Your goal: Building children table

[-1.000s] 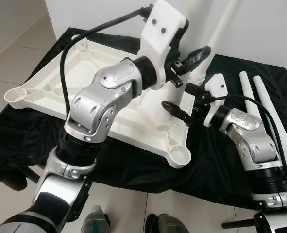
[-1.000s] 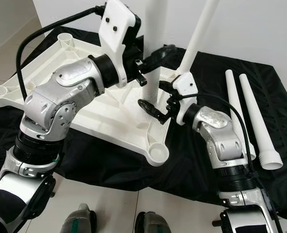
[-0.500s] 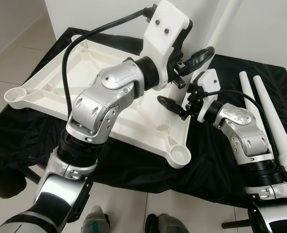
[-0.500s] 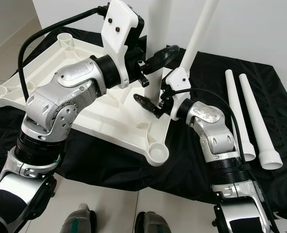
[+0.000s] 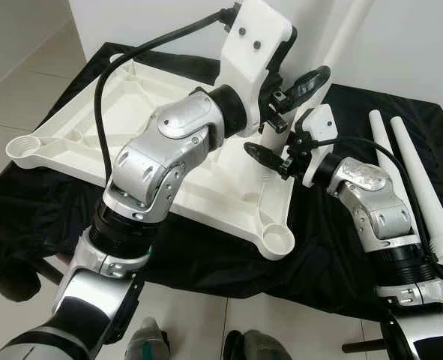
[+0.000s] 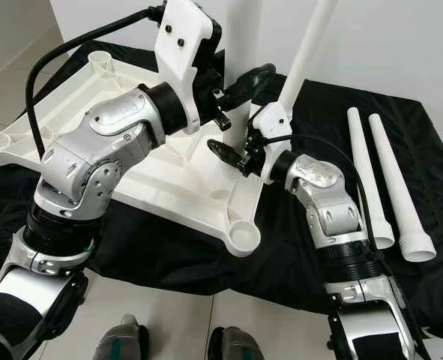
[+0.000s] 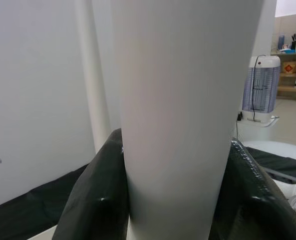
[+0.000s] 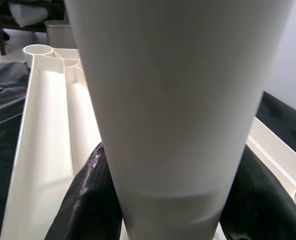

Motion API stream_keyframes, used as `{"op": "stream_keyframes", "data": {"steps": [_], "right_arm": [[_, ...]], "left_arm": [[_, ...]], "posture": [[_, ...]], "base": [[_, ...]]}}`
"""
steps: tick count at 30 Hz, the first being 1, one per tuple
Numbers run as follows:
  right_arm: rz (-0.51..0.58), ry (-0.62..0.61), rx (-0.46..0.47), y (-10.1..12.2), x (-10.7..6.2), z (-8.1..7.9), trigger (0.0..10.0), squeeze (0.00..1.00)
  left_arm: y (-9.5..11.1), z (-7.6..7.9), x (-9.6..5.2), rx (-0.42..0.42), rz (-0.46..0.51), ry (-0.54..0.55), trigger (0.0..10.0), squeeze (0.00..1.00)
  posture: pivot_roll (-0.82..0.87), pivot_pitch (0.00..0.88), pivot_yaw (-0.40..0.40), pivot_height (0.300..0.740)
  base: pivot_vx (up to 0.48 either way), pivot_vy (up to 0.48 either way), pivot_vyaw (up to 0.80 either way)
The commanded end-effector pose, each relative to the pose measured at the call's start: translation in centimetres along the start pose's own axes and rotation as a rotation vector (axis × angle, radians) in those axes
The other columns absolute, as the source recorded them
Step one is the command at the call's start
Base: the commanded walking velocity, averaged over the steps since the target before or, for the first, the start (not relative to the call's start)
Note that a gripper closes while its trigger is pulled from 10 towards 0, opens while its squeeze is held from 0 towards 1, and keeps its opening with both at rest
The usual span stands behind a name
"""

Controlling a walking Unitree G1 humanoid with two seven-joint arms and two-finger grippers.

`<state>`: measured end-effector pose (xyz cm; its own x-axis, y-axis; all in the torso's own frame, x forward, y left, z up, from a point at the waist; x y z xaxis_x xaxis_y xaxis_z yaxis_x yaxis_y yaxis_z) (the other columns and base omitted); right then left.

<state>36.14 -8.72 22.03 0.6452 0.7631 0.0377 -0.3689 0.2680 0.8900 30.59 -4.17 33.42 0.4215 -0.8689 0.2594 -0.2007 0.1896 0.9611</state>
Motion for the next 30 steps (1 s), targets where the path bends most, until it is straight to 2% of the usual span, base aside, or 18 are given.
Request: {"op": "stream_keyframes", "data": {"steps": [1, 6, 9, 12, 14, 15, 19, 22, 23, 24, 26, 27, 28, 30], "right_arm": [[0.004, -0.076, 0.018, 0.2, -0.3, 1.7, 10.0, 0.00], [0.024, -0.159, 0.101, 0.0, -0.2, 2.6, 10.0, 0.00], [0.024, -0.190, 0.118, -0.1, -0.3, 3.0, 10.0, 0.00], [0.014, -0.298, 0.156, -0.7, -0.7, 4.6, 10.0, 0.00], [0.011, -0.328, 0.165, -0.9, -0.9, 5.0, 10.0, 0.00], [0.007, -0.360, 0.172, -1.1, -1.1, 5.4, 10.0, 0.00], [0.005, -0.392, 0.178, -1.2, -1.4, 5.8, 10.0, 0.00], [0.008, -0.472, 0.221, -1.6, -2.1, 6.1, 10.0, 0.00], [0.008, -0.472, 0.221, -1.6, -2.1, 6.1, 10.0, 0.00], [0.016, -0.486, 0.235, -1.6, -2.3, 6.1, 10.0, 0.00], [0.016, -0.486, 0.235, -1.6, -2.3, 6.1, 10.0, 0.00], [0.025, -0.501, 0.255, -1.7, -2.5, 6.0, 10.0, 0.00], [0.025, -0.501, 0.255, -1.7, -2.5, 6.0, 10.0, 0.00], [0.059, -0.518, 0.258, -1.5, -2.5, 5.8, 10.0, 0.00]], "left_arm": [[0.0, 1.7, 0.1, -0.014, -0.001, -0.087, 10.0, 1.00], [0.5, 1.7, 0.1, -0.049, 0.027, -0.087, 10.0, 1.00], [0.7, 1.4, 0.1, -0.064, 0.036, -0.076, 10.0, 1.00], [1.1, 0.5, -0.1, -0.089, 0.058, -0.028, 10.0, 1.00], [1.1, 0.1, -0.2, -0.095, 0.063, -0.007, 10.0, 1.00], [0.9, -0.5, -0.4, -0.118, 0.065, 0.026, 10.0, 0.03], [0.5, -1.1, -0.7, -0.129, 0.060, 0.054, 10.0, 0.00], [-2.5, -2.9, -1.7, -0.108, -0.025, 0.171, 10.0, 0.00], [-2.5, -2.9, -1.7, -0.108, -0.025, 0.171, 10.0, 0.00], [-3.7, -3.4, -2.1, -0.097, -0.064, 0.202, 10.0, 0.00], [-3.7, -3.4, -2.1, -0.097, -0.064, 0.202, 10.0, 0.00], [-5.0, -3.7, -2.5, -0.089, -0.098, 0.228, 10.0, 0.00], [-5.0, -3.7, -2.5, -0.089, -0.098, 0.228, 10.0, 0.00], [-7.5, -3.9, -3.2, -0.089, -0.146, 0.261, 10.0, 0.00]], "posture": [[-0.01, 0.047, -0.076, 0.740], [-0.01, 0.047, -0.076, 0.740], [0.00, 0.048, -0.075, 0.740], [0.00, 0.044, -0.072, 0.740], [0.00, 0.044, -0.072, 0.740], [0.00, 0.044, -0.070, 0.740], [0.00, 0.044, -0.070, 0.740], [0.00, 0.044, -0.074, 0.740], [0.00, 0.044, -0.074, 0.740], [0.00, 0.044, -0.074, 0.740], [0.00, 0.044, -0.074, 0.740], [0.00, 0.042, -0.070, 0.740], [0.00, 0.042, -0.070, 0.740], [0.00, 0.039, -0.068, 0.740]], "base": [[0.000, 0.000, 0.00], [0.000, 0.000, 0.00], [0.000, 0.000, 0.00], [0.000, 0.000, 0.00], [0.000, 0.000, 0.00], [0.000, 0.000, 0.00], [0.000, 0.000, 0.00], [0.000, 0.000, 0.00], [0.000, 0.000, 0.00], [0.000, 0.000, 0.00], [0.000, 0.000, 0.00], [0.000, 0.000, 0.00], [0.000, 0.000, 0.00], [0.000, 0.000, 0.00]]}}
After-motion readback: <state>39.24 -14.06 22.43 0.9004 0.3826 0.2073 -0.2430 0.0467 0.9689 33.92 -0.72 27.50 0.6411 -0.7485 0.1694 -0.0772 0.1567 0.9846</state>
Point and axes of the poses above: a point about 5 cm out from each wrist's last joint towards the gripper, its own x axis pointing out of the wrist towards the gripper, its own y axis along the axis of the wrist's last joint, z = x × y, the point moved 6 cm from there along x, pointing out of the wrist towards the gripper, and after that the axes turned 9 degrees about -x, right-handed, at the moved point
